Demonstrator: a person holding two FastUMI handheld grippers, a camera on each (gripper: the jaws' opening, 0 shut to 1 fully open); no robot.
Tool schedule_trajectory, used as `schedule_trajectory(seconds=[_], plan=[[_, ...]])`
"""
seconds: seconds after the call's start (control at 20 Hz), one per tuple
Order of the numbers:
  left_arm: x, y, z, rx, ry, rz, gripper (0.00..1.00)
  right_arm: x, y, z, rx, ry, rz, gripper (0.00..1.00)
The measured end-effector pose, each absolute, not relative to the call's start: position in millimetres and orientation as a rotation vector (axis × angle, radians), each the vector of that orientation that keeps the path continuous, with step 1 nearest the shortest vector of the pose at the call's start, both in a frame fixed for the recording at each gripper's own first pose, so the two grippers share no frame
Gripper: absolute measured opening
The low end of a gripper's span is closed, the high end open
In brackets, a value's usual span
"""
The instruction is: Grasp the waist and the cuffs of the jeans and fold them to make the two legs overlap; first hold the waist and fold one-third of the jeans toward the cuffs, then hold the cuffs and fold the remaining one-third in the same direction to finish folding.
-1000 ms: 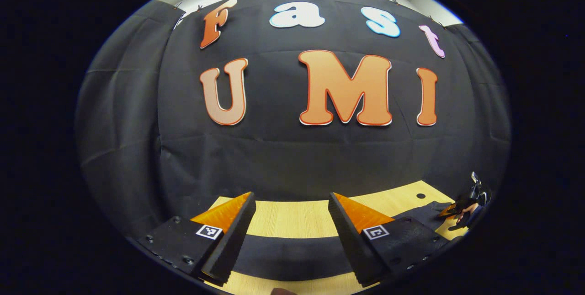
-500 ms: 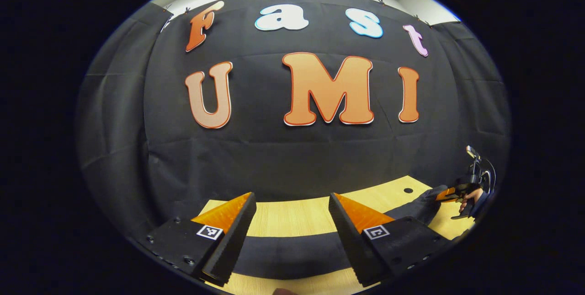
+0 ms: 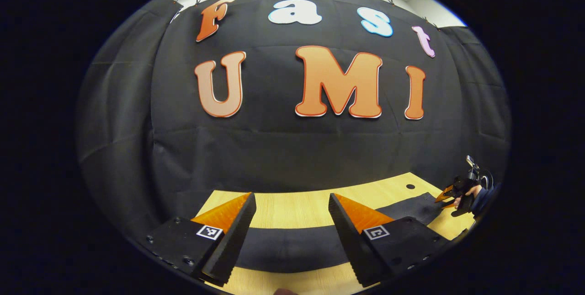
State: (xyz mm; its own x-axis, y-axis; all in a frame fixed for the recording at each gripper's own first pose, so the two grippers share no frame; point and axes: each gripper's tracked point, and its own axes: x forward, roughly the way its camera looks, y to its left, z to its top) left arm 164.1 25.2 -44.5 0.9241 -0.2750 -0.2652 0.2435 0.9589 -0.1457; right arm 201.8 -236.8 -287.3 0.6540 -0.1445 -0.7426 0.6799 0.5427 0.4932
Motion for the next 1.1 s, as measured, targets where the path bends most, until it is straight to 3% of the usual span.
schedule_trajectory(seconds=[0.05,0.15,0.35,0.55,0.65,0.7,0.85,0.9,0.95,1.1], plan=[[165.1,23.8,-48.7,-0.114,0.303,-0.260,0.96,203.2,-246.0,-288.2,0.870,0.699,-0.561,0.69],[167.1,16.2,-54.7,-0.113,0.329,-0.257,0.96,198.5,-270.4,-308.5,0.895,0.727,-0.613,0.94],[165.8,6.0,-61.2,-0.093,0.360,-0.254,0.96,203.5,-280.2,-336.6,0.946,0.772,-0.634,0.98],[166.6,-0.9,-66.4,-0.081,0.383,-0.249,0.96,218.2,-287.4,-335.7,0.896,0.710,-0.627,0.96],[165.0,-0.9,-69.7,-0.086,0.398,-0.246,0.96,218.0,-288.7,-340.9,0.838,0.704,-0.621,0.89],[169.6,-3.6,-72.7,-0.087,0.405,-0.245,0.95,220.8,-283.8,-341.6,0.844,0.697,-0.600,0.69],[173.4,-0.7,-75.2,-0.084,0.409,-0.245,0.96,229.3,-278.3,-331.0,0.922,0.644,-0.600,0.27],[172.5,0.7,-75.3,-0.086,0.406,-0.245,0.96,227.4,-276.8,-326.4,0.933,0.631,-0.612,0.30],[171.2,0.8,-74.5,-0.089,0.405,-0.247,0.96,234.3,-276.6,-314.8,0.931,0.603,-0.603,0.13],[172.7,2.3,-75.5,-0.100,0.404,-0.250,0.96,229.3,-265.5,-283.5,0.884,0.544,-0.559,0.13]])
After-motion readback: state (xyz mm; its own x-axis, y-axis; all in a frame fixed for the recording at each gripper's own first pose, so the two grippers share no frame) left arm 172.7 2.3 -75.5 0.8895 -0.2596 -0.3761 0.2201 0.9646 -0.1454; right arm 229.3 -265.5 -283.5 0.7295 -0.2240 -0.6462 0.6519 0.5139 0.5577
